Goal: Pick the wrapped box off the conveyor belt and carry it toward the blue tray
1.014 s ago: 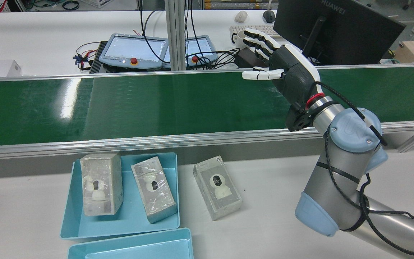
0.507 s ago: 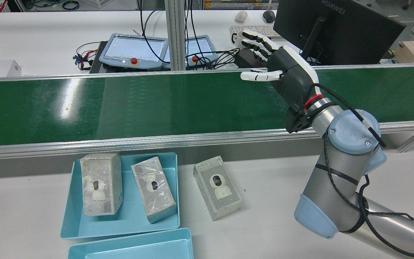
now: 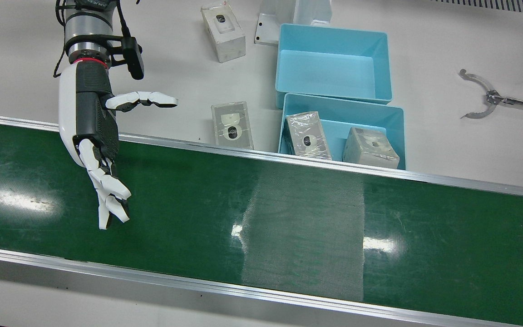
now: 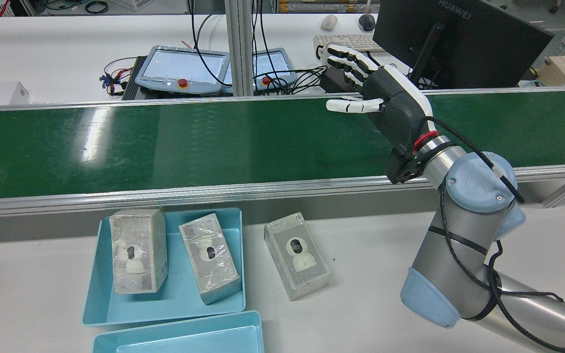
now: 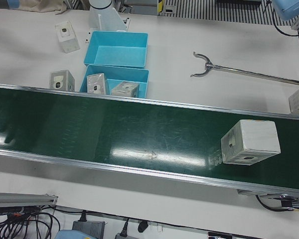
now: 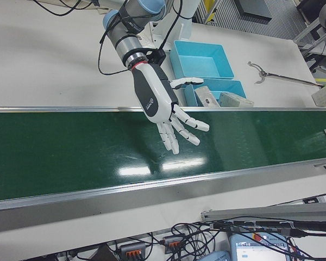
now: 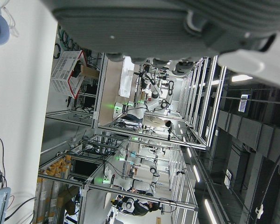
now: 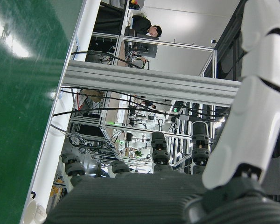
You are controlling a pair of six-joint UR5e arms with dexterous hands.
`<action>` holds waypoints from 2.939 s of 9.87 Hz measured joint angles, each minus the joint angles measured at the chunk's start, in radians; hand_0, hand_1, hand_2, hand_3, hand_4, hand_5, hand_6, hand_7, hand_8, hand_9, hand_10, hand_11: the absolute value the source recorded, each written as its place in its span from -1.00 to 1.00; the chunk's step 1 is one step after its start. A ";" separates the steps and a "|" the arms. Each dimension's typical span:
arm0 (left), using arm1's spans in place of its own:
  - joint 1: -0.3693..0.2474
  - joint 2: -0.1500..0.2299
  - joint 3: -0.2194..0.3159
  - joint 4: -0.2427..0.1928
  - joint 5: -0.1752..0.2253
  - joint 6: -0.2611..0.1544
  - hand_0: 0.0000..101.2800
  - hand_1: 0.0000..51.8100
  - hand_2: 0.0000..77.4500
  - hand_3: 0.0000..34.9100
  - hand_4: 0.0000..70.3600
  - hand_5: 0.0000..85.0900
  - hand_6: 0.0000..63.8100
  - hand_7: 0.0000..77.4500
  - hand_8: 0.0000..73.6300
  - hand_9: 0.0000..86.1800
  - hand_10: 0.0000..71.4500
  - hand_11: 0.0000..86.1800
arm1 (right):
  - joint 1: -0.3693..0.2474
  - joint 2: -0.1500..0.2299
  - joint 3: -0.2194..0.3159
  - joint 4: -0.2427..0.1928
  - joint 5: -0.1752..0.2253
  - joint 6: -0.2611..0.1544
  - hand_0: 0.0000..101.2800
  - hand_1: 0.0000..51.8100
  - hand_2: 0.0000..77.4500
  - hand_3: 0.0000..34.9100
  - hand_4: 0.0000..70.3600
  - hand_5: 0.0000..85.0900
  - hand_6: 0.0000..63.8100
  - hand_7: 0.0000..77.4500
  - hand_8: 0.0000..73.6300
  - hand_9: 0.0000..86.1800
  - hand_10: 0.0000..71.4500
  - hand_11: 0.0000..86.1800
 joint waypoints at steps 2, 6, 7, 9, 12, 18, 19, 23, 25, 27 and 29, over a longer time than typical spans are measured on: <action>0.000 0.000 0.000 0.000 0.000 0.000 -1.00 -1.00 -0.99 -1.00 -0.98 -0.99 -1.00 -0.99 -0.99 -1.00 -0.98 -1.00 | -0.006 0.001 0.000 0.000 0.000 0.000 -0.18 -0.62 -0.55 0.72 -0.67 -0.58 -1.00 -0.68 -0.99 -0.97 -0.85 -0.81; 0.000 0.000 0.000 0.000 0.000 0.000 -1.00 -1.00 -0.99 -1.00 -1.00 -0.99 -1.00 -0.99 -1.00 -0.99 -0.98 -1.00 | -0.009 0.002 0.000 0.000 0.000 -0.001 -0.18 -0.62 -0.55 0.73 -0.67 -0.56 -1.00 -0.68 -1.00 -0.96 -0.85 -0.81; 0.000 0.000 0.000 0.000 0.000 0.000 -1.00 -1.00 -0.97 -1.00 -0.98 -0.99 -1.00 -0.99 -1.00 -0.99 -0.98 -1.00 | -0.009 0.002 0.000 0.000 0.000 -0.001 -0.18 -0.62 -0.55 0.72 -0.67 -0.56 -1.00 -0.68 -0.99 -0.96 -0.85 -0.80; 0.000 0.000 0.000 0.000 0.000 0.000 -1.00 -1.00 -0.99 -1.00 -1.00 -0.99 -1.00 -0.99 -0.99 -1.00 -1.00 -1.00 | -0.009 0.003 -0.001 0.000 0.000 -0.002 -0.19 -0.62 -0.55 0.72 -0.66 -0.54 -1.00 -0.68 -0.99 -0.97 -0.85 -0.80; 0.000 0.000 0.000 0.000 0.000 0.000 -1.00 -1.00 -0.99 -1.00 -1.00 -0.99 -0.98 -0.99 -0.99 -0.99 -0.98 -1.00 | -0.012 0.004 -0.001 0.000 0.000 -0.002 -0.18 -0.62 -0.52 0.72 -0.64 -0.56 -1.00 -0.68 -0.99 -0.97 -0.85 -0.80; 0.000 0.000 0.000 0.000 0.000 0.000 -1.00 -1.00 -0.99 -1.00 -1.00 -0.99 -1.00 -0.99 -0.99 -1.00 -1.00 -1.00 | -0.016 0.006 0.000 0.000 0.000 -0.002 -0.18 -0.62 -0.52 0.73 -0.64 -0.56 -1.00 -0.68 -1.00 -0.96 -0.85 -0.80; 0.000 0.000 0.000 0.000 0.000 0.000 -1.00 -1.00 -0.99 -1.00 -1.00 -0.99 -1.00 -0.99 -0.99 -1.00 -0.98 -1.00 | -0.016 0.006 0.000 0.000 0.000 -0.002 -0.18 -0.62 -0.52 0.73 -0.64 -0.55 -1.00 -0.68 -0.99 -0.97 -0.85 -0.80; 0.000 0.000 0.000 0.000 0.000 0.000 -1.00 -1.00 -0.99 -1.00 -1.00 -0.99 -1.00 -0.99 -0.99 -1.00 -0.98 -1.00 | -0.023 0.020 -0.018 0.059 -0.005 -0.022 -0.13 -0.56 -0.54 0.72 -0.55 -0.60 -1.00 -0.68 -0.99 -0.96 -0.85 -0.84; 0.000 0.000 0.000 0.000 0.000 0.000 -1.00 -1.00 -0.97 -1.00 -1.00 -0.99 -1.00 -0.99 -0.99 -1.00 -1.00 -1.00 | -0.024 0.031 -0.043 0.117 -0.022 -0.035 -0.13 -0.56 -0.52 0.72 -0.50 -0.59 -1.00 -0.62 -1.00 -0.96 -0.88 -0.85; 0.000 0.000 0.000 0.000 0.000 0.000 -1.00 -1.00 -0.99 -1.00 -1.00 -0.99 -1.00 -0.99 -0.99 -1.00 -0.98 -1.00 | -0.025 0.055 -0.061 0.137 -0.031 -0.048 -0.10 -0.49 -0.52 0.72 -0.43 -0.56 -1.00 -0.62 -0.99 -0.96 -0.94 -0.92; 0.000 0.000 0.000 0.000 0.000 0.000 -1.00 -1.00 -0.99 -1.00 -1.00 -0.99 -0.98 -0.99 -0.99 -1.00 -0.98 -1.00 | -0.007 0.087 -0.117 0.139 -0.073 -0.052 -0.09 -0.49 -0.58 0.72 -0.46 -0.60 -1.00 -0.62 -1.00 -0.96 -0.98 -0.95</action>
